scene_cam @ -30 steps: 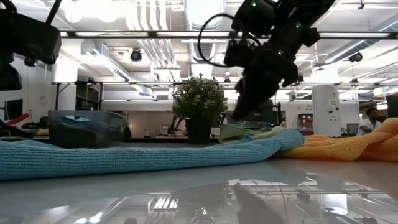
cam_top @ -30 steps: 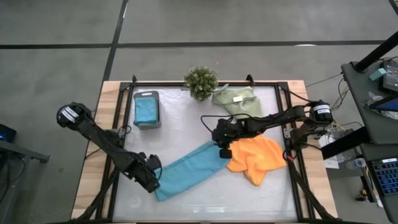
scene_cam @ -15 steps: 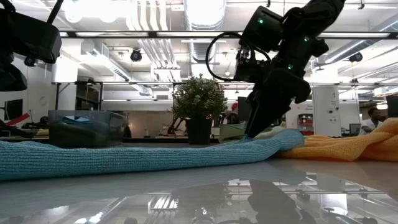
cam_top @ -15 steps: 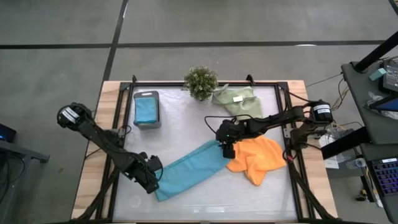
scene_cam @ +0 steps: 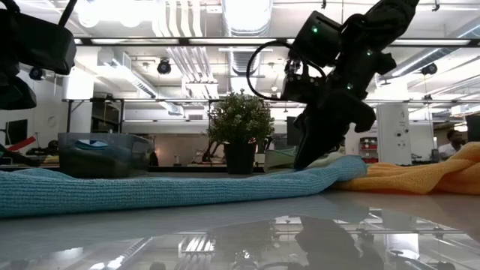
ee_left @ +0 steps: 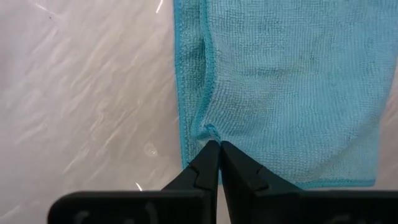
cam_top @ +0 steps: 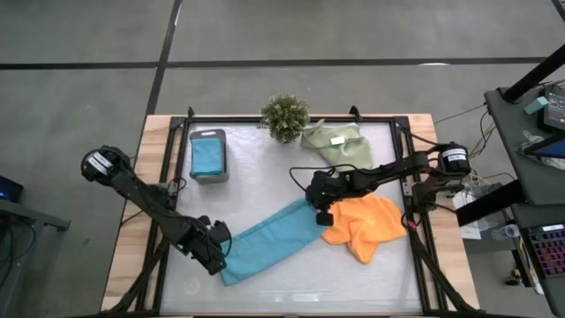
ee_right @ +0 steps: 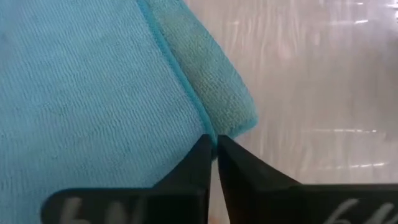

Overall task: Fold microfiber towels
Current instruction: Fold the blue microfiber cloth

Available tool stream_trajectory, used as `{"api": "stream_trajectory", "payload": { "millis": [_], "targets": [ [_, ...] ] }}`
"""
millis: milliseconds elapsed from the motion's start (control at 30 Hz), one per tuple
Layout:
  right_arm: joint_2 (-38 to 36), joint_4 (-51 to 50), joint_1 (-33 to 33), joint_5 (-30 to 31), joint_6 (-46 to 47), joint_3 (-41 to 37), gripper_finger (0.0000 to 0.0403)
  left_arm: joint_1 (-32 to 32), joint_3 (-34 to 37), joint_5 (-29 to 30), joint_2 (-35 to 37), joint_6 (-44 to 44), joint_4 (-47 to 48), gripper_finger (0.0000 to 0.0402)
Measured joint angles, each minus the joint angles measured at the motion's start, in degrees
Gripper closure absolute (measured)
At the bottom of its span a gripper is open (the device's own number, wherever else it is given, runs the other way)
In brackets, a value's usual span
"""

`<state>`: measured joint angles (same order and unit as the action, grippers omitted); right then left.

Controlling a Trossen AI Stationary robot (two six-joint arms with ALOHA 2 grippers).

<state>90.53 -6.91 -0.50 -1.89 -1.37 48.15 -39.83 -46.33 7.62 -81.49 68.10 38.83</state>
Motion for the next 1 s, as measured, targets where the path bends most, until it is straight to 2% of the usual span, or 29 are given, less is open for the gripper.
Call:
{"api": "stream_trajectory", "payload": {
  "millis": [367, 500, 733, 933, 1000],
  "targets": [
    [-4.24, -0.45, 0.11, 0.82, -2.11, 0.17, 0.0394, -1.12, -1.05, -1.15, 0.65, -1.01, 1.4, 0.0401],
    [-4.96, -0.45, 0.11, 4.29, -2.43, 0.17, 0.0394, -1.35, -1.03, -1.56, 0.66, -0.58, 2.96, 0.0402],
    [-4.55, 2.95, 0.09, 7.06, -3.88, 0.19, 0.0394, -2.03, -0.99, -2.03, 0.68, 2.07, 7.12, 0.0402],
    [-1.94, 6.66, 0.09, 7.24, -5.3, 0.21, 0.0394, -2.23, -0.92, -1.87, 0.49, 2.1, 6.62, 0.0402],
    [-1.07, 6.71, 0.09, 8.95, -5.95, 0.21, 0.0394, -2.23, -0.84, -1.74, 0.12, 2.17, 6.57, 0.0402]
  ]
}}
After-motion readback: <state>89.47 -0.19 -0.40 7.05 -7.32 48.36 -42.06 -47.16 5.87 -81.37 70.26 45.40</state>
